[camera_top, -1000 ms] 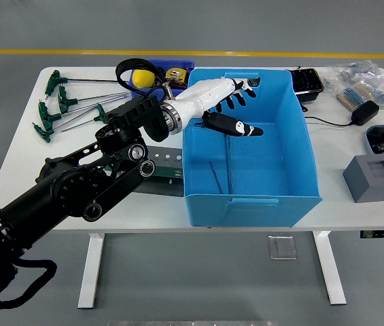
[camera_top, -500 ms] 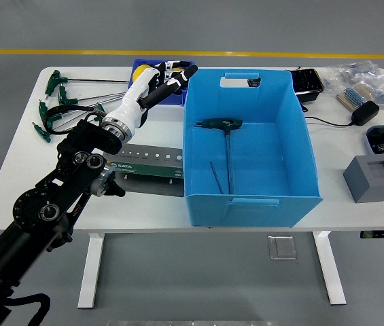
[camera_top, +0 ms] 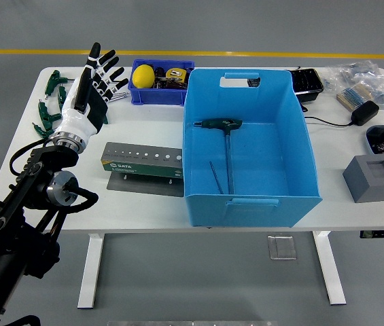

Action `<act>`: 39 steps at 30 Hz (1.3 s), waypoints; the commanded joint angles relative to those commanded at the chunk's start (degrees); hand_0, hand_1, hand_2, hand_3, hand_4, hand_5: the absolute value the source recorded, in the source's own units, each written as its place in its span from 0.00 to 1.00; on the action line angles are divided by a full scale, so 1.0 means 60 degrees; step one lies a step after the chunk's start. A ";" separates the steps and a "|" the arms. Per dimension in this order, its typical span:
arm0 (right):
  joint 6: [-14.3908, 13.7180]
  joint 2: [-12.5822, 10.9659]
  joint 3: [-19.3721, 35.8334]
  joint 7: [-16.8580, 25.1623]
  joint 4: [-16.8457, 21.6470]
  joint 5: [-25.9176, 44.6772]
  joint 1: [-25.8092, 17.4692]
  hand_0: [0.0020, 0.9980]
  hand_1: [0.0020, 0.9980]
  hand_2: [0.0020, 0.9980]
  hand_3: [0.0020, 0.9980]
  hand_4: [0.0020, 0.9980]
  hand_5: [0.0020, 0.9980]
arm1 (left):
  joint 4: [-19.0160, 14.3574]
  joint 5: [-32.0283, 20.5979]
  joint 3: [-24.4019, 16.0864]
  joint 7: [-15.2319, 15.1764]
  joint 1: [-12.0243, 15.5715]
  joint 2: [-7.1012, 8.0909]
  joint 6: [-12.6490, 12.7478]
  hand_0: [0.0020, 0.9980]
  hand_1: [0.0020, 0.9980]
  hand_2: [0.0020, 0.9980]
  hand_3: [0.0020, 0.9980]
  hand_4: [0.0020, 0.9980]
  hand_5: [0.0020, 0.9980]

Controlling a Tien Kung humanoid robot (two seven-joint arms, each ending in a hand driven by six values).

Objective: Lift tool from toolbox,place it in box,lift tool from toolbox,place it in box

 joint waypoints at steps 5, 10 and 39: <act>0.0015 0.0013 0.0058 0.0030 0.0000 0.0033 -0.0020 0.63 0.60 0.73 0.78 1.00 0.97 | -0.0294 0.0474 -0.0401 -0.0162 0.0721 0.0076 -0.0289 0.86 1.00 1.00 0.91 1.00 0.91; 0.0032 0.0030 0.0130 0.0060 0.0000 0.0032 -0.0044 0.63 0.60 0.73 0.78 1.00 0.97 | -0.0419 0.1382 -0.0729 -0.0330 0.1373 0.0003 -0.0459 0.86 0.99 1.00 0.92 1.00 0.92; 0.0001 0.0083 0.0215 0.0010 0.0000 -0.0030 -0.0027 0.64 0.60 0.73 0.78 1.00 0.96 | -0.0661 0.2647 -0.1230 -0.0484 0.2549 0.0130 -0.1035 0.91 1.00 1.00 0.92 1.00 0.96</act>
